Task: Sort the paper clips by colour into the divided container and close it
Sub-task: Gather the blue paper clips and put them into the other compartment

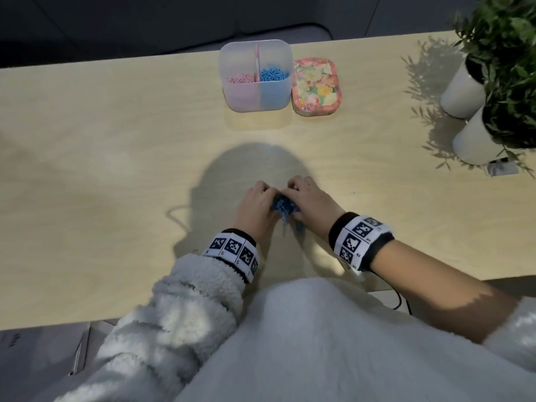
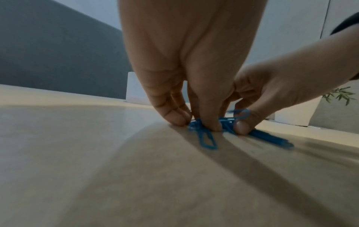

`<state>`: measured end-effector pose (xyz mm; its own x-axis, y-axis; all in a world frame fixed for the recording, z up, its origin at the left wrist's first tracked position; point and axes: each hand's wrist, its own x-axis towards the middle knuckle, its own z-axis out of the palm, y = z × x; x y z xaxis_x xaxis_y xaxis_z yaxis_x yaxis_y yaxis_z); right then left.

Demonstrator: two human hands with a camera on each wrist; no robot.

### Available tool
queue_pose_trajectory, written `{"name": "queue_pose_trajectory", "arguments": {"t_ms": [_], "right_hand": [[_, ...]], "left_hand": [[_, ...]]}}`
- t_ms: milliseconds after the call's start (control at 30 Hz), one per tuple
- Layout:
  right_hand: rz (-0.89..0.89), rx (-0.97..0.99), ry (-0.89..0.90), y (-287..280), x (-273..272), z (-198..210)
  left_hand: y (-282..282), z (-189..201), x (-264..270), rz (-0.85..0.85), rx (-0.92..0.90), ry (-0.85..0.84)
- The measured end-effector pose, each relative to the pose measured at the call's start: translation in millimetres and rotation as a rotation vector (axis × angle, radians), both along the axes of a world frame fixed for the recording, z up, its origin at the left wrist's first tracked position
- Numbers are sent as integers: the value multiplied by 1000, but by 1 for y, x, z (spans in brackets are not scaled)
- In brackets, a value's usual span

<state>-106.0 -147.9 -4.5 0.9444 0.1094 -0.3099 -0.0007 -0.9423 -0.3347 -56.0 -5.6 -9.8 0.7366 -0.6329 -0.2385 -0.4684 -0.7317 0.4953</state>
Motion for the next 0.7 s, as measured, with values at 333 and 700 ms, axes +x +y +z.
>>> {"name": "queue_pose_trajectory", "arguments": {"t_ms": [333, 700], "right_hand": [[-64, 67, 5, -12, 4, 1], [-177, 225, 92, -39, 34, 17]], "left_hand": [[-3, -15, 9, -202, 90, -160], [-5, -14, 17, -236, 161, -167]]}}
